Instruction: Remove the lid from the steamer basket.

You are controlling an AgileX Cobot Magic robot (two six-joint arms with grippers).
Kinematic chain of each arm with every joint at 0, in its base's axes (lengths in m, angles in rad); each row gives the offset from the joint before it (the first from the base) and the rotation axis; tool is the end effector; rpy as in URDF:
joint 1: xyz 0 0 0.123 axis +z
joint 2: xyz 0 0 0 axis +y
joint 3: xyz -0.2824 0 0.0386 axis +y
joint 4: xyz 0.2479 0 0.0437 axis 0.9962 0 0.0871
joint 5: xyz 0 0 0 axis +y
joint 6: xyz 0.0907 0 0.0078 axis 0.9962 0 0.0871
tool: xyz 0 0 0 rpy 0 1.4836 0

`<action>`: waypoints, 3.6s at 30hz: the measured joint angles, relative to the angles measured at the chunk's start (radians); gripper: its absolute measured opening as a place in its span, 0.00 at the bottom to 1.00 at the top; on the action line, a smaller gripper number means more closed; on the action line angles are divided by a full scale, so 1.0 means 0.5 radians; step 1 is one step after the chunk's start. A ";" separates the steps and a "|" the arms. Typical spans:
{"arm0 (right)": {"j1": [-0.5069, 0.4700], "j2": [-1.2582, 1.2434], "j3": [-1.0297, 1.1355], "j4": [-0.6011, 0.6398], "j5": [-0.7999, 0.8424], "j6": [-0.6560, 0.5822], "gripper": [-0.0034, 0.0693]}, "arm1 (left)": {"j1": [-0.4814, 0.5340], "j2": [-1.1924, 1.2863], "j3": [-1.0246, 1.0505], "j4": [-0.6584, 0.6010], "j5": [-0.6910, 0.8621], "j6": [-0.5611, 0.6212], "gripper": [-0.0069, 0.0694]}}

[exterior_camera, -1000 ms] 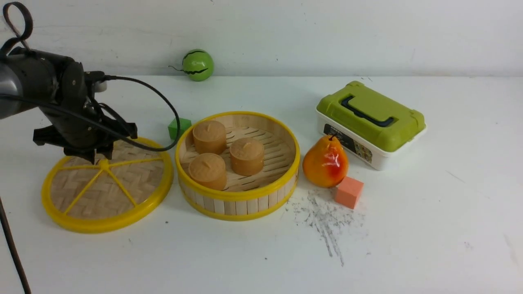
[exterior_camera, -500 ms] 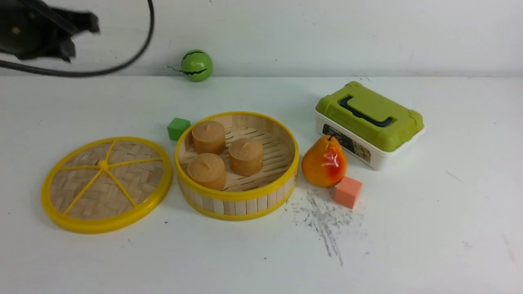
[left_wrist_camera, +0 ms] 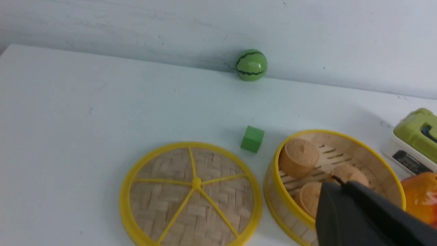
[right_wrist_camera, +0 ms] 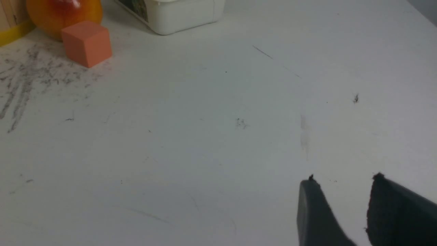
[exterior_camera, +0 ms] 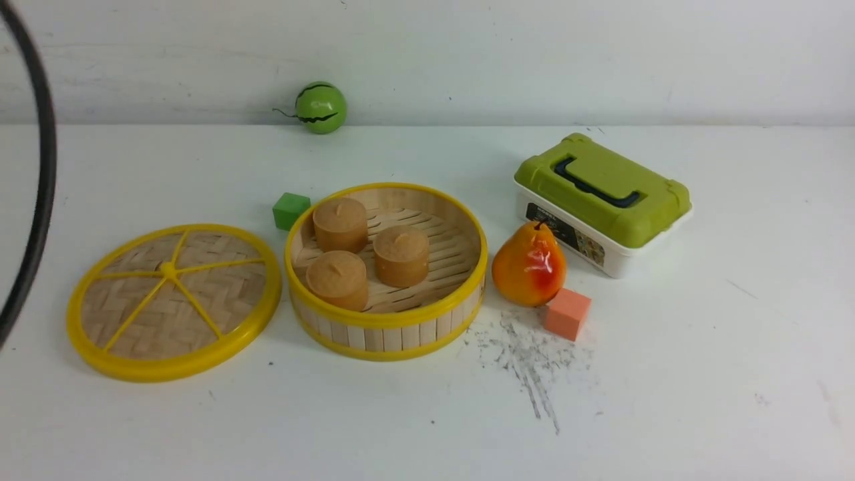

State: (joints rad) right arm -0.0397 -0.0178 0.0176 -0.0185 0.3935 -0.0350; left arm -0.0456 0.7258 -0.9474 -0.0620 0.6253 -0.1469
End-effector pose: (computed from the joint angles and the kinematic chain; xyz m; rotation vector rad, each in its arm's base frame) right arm 0.0515 -0.0027 0.1728 -0.0067 1.8774 -0.0698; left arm 0.1328 -0.0094 0.4081 -0.1184 1.8874 -0.2002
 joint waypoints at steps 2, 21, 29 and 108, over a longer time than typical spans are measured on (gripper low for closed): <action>0.000 0.000 0.000 0.000 0.000 0.000 0.38 | 0.000 -0.125 0.129 -0.036 0.018 0.000 0.07; 0.000 0.000 0.000 0.000 0.000 0.000 0.38 | -0.094 -0.784 0.891 0.005 0.090 0.000 0.07; 0.000 0.000 0.000 0.000 0.000 0.000 0.38 | -0.097 -1.463 1.678 0.237 -0.843 -0.002 0.07; 0.000 0.000 0.000 0.000 0.000 0.000 0.38 | -0.126 -1.469 1.953 -0.035 -0.488 0.053 0.09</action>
State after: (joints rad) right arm -0.0397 -0.0178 0.0176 -0.0185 0.3935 -0.0350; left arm -0.1087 -0.0088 0.0292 -0.0793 0.3814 -0.1204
